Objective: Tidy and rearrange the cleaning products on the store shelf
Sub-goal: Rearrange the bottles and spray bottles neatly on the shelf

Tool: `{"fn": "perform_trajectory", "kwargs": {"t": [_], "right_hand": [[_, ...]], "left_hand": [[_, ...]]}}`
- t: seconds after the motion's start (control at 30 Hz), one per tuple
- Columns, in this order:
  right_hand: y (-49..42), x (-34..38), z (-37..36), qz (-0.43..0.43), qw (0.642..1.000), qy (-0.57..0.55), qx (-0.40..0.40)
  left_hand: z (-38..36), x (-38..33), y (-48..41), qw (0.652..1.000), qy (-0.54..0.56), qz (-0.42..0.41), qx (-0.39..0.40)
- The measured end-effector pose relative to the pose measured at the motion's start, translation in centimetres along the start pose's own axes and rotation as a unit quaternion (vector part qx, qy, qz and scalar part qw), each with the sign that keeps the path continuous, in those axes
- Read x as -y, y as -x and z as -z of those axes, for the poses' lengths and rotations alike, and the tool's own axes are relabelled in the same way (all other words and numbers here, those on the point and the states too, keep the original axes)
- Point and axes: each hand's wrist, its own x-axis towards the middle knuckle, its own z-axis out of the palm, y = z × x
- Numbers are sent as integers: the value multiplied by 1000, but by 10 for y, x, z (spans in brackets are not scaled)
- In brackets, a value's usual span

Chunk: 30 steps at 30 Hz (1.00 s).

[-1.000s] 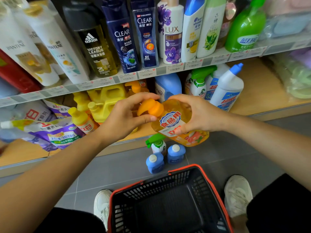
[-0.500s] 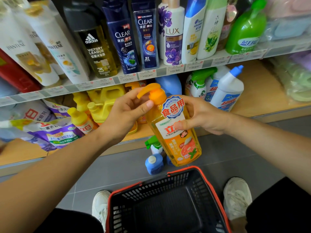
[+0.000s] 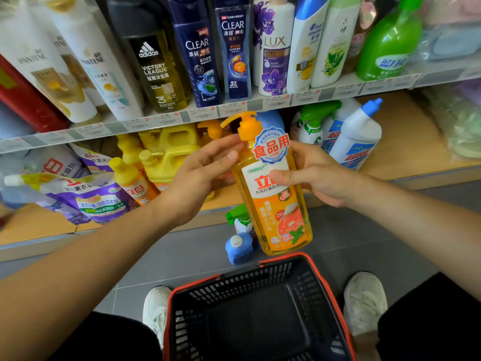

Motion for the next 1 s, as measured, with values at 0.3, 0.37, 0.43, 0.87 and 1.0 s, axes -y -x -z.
{"fn": "perform_trajectory", "kwargs": {"t": [0.3,0.37,0.43,0.87,1.0], "right_hand": [[0,6,-2,33,989,-56,-134],[1,8,-2,29,988,-72,-135],[3,10,-3,21,986,-92,-137],[4,13,7,-103,975,-87,-176],[8,12,7,-162,965,-33,-204]], "left_hand": [[-10,49,16,980,-96,112,137],[-16,54,18,981,-101,105,131],[-20,57,18,984,-92,93,122],[-9,30,7,996,-8,40,-79],[-4,25,4,989,-74,9,-129]]}}
